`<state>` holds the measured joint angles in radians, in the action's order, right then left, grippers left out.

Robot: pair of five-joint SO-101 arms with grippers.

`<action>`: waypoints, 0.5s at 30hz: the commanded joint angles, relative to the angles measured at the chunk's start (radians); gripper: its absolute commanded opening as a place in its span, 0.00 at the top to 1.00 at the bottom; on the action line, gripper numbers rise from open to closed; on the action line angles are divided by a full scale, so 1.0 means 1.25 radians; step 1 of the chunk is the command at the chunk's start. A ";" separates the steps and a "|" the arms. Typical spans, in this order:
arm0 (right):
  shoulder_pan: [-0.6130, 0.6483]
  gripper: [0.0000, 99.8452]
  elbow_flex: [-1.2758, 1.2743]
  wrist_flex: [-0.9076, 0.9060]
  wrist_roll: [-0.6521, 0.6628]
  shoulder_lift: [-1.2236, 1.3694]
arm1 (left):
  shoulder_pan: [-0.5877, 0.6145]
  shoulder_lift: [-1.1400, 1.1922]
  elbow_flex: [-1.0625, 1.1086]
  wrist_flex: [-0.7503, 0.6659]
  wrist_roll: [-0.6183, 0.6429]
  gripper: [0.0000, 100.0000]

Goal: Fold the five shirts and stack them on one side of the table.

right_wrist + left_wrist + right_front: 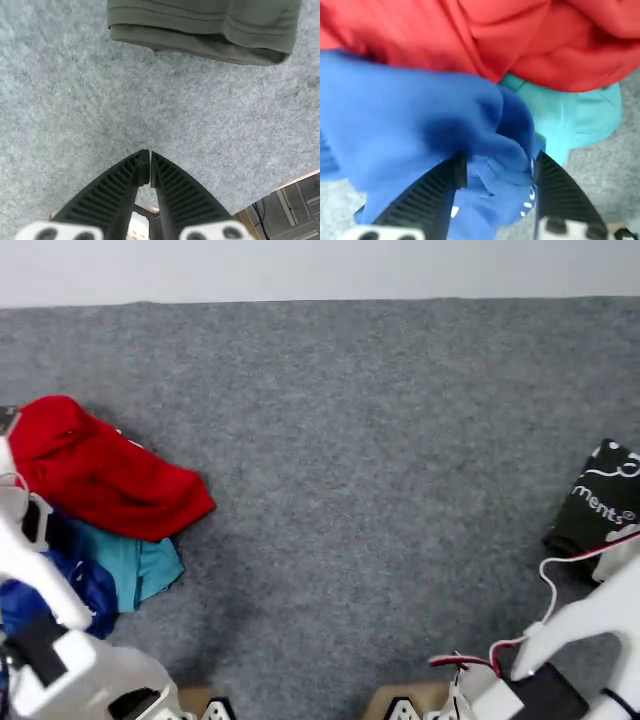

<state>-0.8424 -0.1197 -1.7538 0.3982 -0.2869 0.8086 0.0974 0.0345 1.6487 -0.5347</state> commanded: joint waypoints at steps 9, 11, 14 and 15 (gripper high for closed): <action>-0.006 0.99 -0.123 -0.029 0.010 -0.128 | -0.110 -0.023 -0.045 0.031 -0.002 1.00; -0.006 0.99 -0.139 -0.028 0.010 -0.153 | -0.144 -0.092 -0.080 0.053 0.022 1.00; -0.006 0.99 -0.167 -0.026 0.011 -0.188 | -0.200 -0.214 -0.145 0.059 0.069 1.00; -0.006 0.99 -0.178 -0.026 0.011 -0.198 | -0.222 -0.247 -0.166 0.059 0.083 1.00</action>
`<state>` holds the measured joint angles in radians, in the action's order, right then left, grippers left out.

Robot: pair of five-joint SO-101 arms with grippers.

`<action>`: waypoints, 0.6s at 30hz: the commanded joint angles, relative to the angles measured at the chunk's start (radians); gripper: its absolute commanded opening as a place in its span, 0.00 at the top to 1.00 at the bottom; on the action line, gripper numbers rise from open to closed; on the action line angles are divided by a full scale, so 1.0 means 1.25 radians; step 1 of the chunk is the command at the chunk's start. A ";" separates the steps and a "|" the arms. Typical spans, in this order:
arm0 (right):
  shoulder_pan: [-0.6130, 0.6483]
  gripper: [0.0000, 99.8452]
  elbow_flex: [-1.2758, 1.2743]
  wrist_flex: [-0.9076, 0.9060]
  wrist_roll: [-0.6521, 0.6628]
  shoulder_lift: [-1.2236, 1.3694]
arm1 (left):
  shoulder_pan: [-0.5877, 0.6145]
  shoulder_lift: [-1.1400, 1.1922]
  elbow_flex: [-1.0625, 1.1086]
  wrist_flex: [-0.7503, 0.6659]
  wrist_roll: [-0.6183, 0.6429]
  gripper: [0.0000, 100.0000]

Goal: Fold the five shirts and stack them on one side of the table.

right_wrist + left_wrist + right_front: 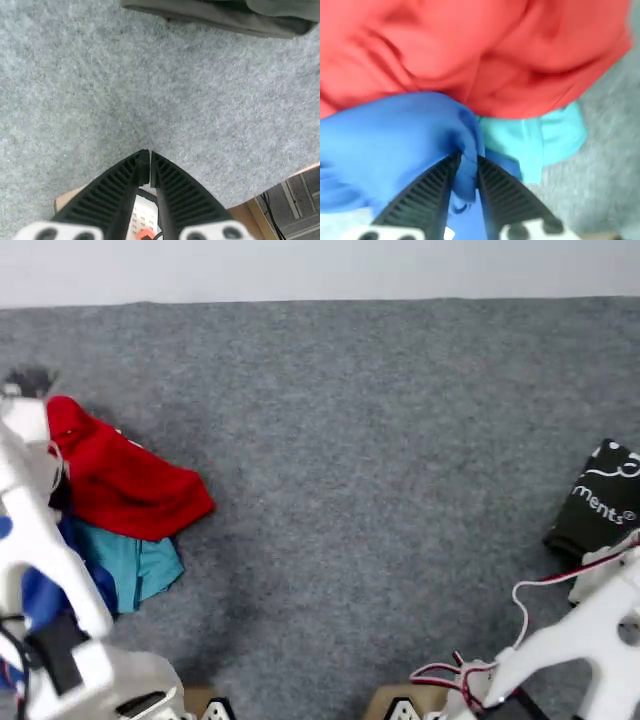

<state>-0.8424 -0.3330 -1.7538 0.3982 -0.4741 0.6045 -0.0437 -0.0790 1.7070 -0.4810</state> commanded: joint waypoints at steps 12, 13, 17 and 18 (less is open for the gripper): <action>-0.006 0.99 -0.108 -0.025 0.011 -0.126 | -0.369 -0.253 -0.320 -0.104 0.245 1.00; -0.006 0.99 -0.120 -0.025 0.012 -0.132 | -0.393 -0.253 -0.330 -0.137 0.259 1.00; -0.006 0.99 -0.169 -0.023 0.066 -0.152 | -0.503 -0.253 -0.338 -0.288 0.270 1.00; -0.006 0.99 -0.178 -0.023 0.075 -0.157 | -0.532 -0.253 -0.338 -0.323 0.268 1.00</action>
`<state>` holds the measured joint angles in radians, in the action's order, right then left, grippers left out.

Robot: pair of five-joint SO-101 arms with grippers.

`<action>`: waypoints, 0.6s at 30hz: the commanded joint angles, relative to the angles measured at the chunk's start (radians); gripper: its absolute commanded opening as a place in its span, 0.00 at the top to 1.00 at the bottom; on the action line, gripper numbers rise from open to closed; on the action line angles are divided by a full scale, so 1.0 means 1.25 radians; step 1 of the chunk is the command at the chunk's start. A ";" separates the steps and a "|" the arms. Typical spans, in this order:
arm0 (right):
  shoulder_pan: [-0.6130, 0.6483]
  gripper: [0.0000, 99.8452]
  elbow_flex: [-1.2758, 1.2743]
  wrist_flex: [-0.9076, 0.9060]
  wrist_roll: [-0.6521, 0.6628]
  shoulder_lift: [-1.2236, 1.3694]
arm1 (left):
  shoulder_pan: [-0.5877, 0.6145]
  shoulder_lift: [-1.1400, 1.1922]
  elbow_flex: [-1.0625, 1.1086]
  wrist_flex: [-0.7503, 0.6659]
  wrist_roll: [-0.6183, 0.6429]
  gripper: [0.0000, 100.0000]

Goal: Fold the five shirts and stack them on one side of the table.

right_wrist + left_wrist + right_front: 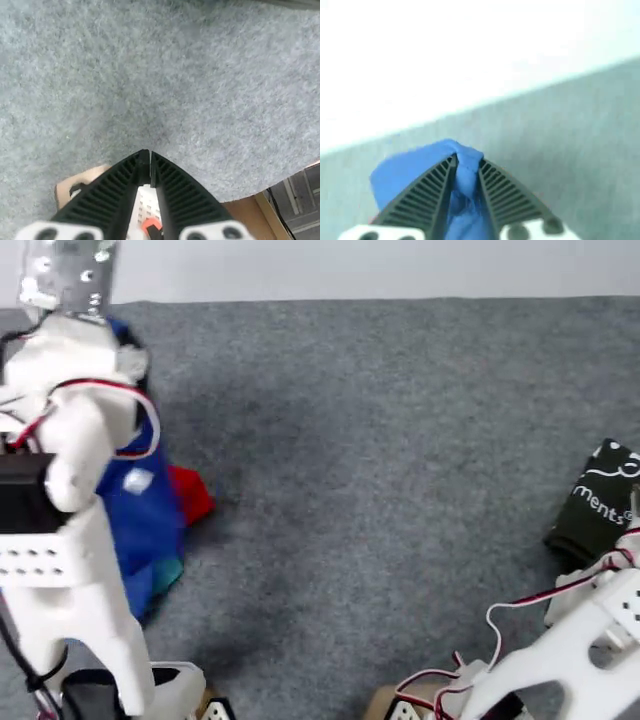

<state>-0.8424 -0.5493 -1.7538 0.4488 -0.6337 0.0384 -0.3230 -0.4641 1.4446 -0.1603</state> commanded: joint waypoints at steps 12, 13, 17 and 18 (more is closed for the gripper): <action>-0.002 0.99 -0.053 0.004 0.044 -0.035 | -0.237 0.103 -0.026 -0.350 0.010 1.00; -0.002 0.99 -0.058 0.013 0.044 -0.035 | -0.234 0.124 -0.026 -0.333 0.010 1.00; 0.006 0.99 -0.071 0.036 0.044 -0.035 | -0.205 0.225 -0.025 -0.211 0.010 1.00; 0.018 0.99 -0.072 0.034 0.044 -0.035 | -0.195 0.253 -0.025 -0.162 0.009 1.00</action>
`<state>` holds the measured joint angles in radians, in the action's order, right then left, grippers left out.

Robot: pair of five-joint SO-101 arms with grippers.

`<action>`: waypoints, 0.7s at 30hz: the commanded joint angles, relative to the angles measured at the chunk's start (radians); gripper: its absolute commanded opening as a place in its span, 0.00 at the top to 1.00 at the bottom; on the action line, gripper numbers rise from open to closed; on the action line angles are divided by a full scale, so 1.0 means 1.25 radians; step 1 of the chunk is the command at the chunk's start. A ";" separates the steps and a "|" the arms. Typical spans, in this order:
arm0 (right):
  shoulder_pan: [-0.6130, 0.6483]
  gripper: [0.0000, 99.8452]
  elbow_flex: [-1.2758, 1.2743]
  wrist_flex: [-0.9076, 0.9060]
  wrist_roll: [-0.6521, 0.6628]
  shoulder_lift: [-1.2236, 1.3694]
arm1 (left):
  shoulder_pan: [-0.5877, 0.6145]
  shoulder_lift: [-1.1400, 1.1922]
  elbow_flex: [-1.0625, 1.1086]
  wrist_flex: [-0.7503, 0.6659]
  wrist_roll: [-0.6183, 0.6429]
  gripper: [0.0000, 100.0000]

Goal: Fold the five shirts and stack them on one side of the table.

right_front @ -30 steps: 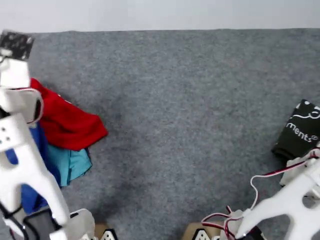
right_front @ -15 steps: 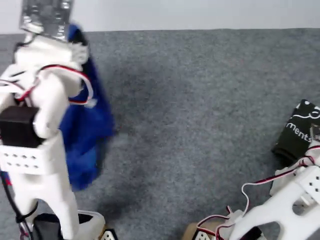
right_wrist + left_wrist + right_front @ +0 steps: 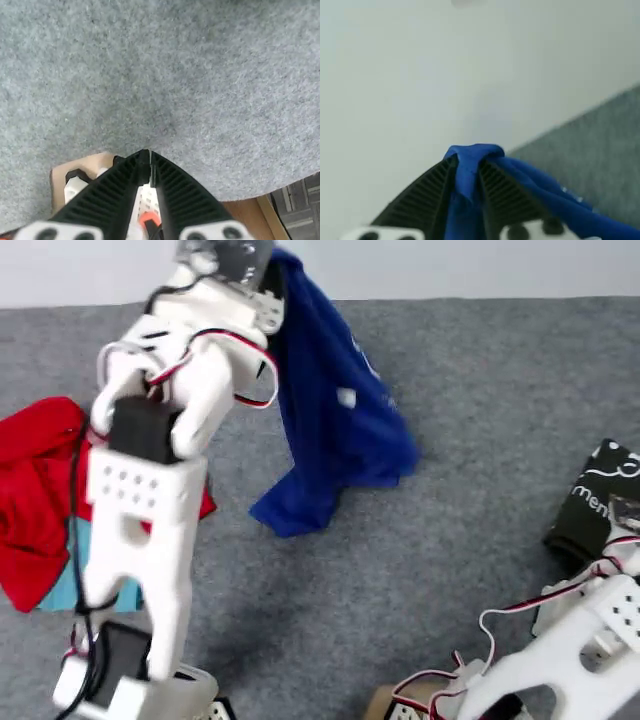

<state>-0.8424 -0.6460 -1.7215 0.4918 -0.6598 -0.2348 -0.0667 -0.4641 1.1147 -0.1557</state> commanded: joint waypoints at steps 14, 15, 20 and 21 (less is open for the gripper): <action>0.479 0.99 0.004 0.057 0.002 -0.013 | 0.217 0.444 -0.025 0.374 -0.125 1.00; 0.514 0.99 0.004 0.075 -0.002 -0.013 | 0.231 0.455 -0.025 0.374 -0.125 1.00; 0.659 0.99 0.007 0.171 -0.054 0.003 | 0.281 0.476 -0.025 0.373 -0.145 1.00; 0.679 0.99 0.011 0.182 -0.059 0.021 | 0.286 0.477 -0.025 0.373 -0.160 0.99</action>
<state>-0.0736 -0.6475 -1.5420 0.4473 -0.6567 0.0967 0.5378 -0.4641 1.5719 -0.3092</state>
